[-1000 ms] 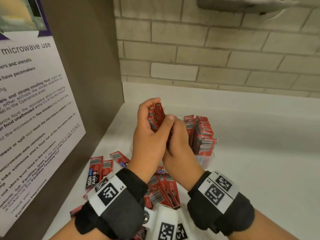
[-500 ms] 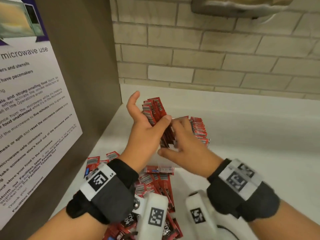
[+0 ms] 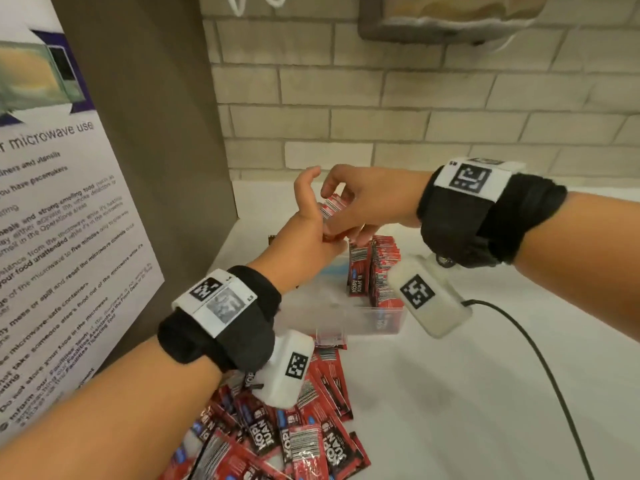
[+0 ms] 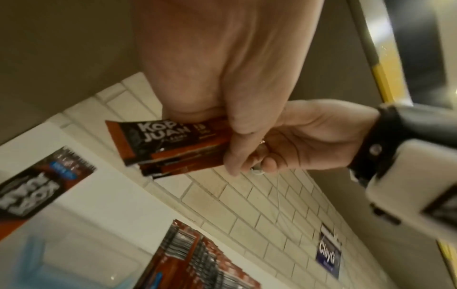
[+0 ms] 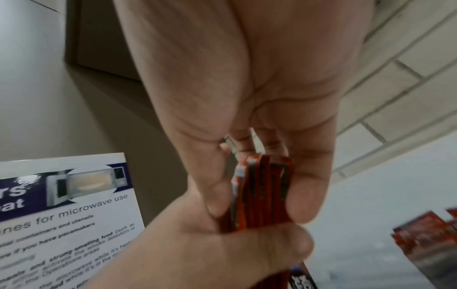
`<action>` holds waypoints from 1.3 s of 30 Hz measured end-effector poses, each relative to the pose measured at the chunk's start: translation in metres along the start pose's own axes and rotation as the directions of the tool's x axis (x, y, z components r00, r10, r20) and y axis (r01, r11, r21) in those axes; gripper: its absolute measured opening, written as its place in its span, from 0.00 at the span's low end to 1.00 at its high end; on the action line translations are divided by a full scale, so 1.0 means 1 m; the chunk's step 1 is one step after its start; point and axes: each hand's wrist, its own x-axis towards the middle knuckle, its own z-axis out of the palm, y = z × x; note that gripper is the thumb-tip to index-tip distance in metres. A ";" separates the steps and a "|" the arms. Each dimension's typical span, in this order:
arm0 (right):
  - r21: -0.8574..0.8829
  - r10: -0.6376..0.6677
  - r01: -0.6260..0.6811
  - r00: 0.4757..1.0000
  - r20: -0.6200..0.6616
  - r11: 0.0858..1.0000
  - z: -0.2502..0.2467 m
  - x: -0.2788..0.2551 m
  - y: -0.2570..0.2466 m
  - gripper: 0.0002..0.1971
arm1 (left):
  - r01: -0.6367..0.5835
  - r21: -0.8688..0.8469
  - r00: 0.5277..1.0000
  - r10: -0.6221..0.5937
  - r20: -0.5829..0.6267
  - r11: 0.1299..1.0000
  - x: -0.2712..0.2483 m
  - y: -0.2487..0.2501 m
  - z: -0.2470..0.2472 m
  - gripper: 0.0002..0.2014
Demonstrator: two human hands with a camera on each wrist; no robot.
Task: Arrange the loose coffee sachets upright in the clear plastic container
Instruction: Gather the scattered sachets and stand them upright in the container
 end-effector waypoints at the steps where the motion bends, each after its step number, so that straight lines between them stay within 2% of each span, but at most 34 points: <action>1: -0.056 -0.019 0.020 1.000 0.007 0.998 0.001 0.002 0.001 0.22 | -0.012 0.011 1.000 0.012 -0.003 1.000 0.004 0.000 0.001 0.48; 2: -0.179 -0.068 0.065 0.998 -0.012 0.982 0.002 0.004 0.002 0.21 | -0.019 0.001 1.000 0.019 -0.017 1.000 0.007 0.000 0.004 0.47; 4: -0.459 -0.195 0.141 0.978 -0.073 0.877 0.006 0.010 0.003 0.17 | -0.031 -0.091 0.997 0.025 -0.070 0.995 0.014 -0.005 0.012 0.44; 6: -0.562 -0.241 0.160 0.968 -0.073 0.811 0.007 0.017 0.008 0.15 | -0.003 -0.176 0.995 -0.016 -0.103 0.984 0.017 -0.009 0.022 0.42; 9: -0.566 -0.234 0.177 0.972 -0.028 0.805 0.007 0.025 0.021 0.15 | 0.108 -0.255 0.994 -0.113 -0.008 0.961 0.018 -0.016 0.030 0.40; 12: -0.508 -0.208 0.191 0.978 0.023 0.840 0.005 0.029 0.035 0.12 | 0.260 -0.292 0.960 -0.213 0.183 0.920 0.016 -0.024 0.027 0.29; 14: -0.484 -0.191 0.198 0.980 0.064 0.853 0.004 0.031 0.043 0.11 | 0.286 -0.198 0.939 -0.234 0.251 0.937 0.015 -0.034 0.027 0.20; 16: -0.501 -0.185 0.213 0.977 0.106 0.839 0.006 0.033 0.048 0.11 | 0.258 -0.036 0.937 -0.241 0.254 0.965 0.017 -0.044 0.030 0.16; 19: -0.576 -0.156 0.212 0.977 0.146 0.789 0.011 0.041 0.055 0.11 | 0.245 0.074 0.935 -0.256 0.245 0.967 0.023 -0.051 0.036 0.16; 22: -0.654 -0.092 0.185 0.981 0.173 0.734 0.017 0.048 0.058 0.12 | 0.314 0.058 0.904 -0.317 0.287 0.948 0.030 -0.051 0.046 0.14; 24: -0.693 -0.049 0.162 0.982 0.181 0.703 0.019 0.050 0.060 0.12 | 0.346 0.070 0.884 -0.350 0.310 0.935 0.034 -0.054 0.054 0.16; 28: -0.739 0.006 0.107 0.989 0.148 0.665 0.025 0.052 0.069 0.13 | 0.364 0.082 0.873 -0.371 0.317 0.928 0.041 -0.060 0.068 0.22; 30: -0.737 0.015 0.087 0.991 0.131 0.670 0.025 0.053 0.072 0.15 | 0.389 0.065 0.866 -0.389 0.313 0.919 0.045 -0.061 0.073 0.26; 32: -0.698 0.010 0.073 0.993 0.115 0.713 0.022 0.051 0.074 0.20 | 0.417 0.057 0.859 -0.414 0.300 0.907 0.048 -0.063 0.078 0.36; 34: -0.652 0.016 0.066 0.993 0.120 0.755 0.017 0.047 0.076 0.25 | 0.449 0.068 0.846 -0.448 0.288 0.891 0.049 -0.063 0.080 0.39; 37: -0.560 -0.012 0.053 0.997 0.076 0.827 0.009 0.039 0.085 0.23 | 0.456 0.083 0.841 -0.459 0.287 0.886 0.049 -0.067 0.083 0.33; 39: -0.449 -0.043 0.050 0.999 0.026 0.892 0.004 0.033 0.091 0.21 | 0.388 0.118 0.853 -0.405 0.329 0.914 0.049 -0.068 0.085 0.24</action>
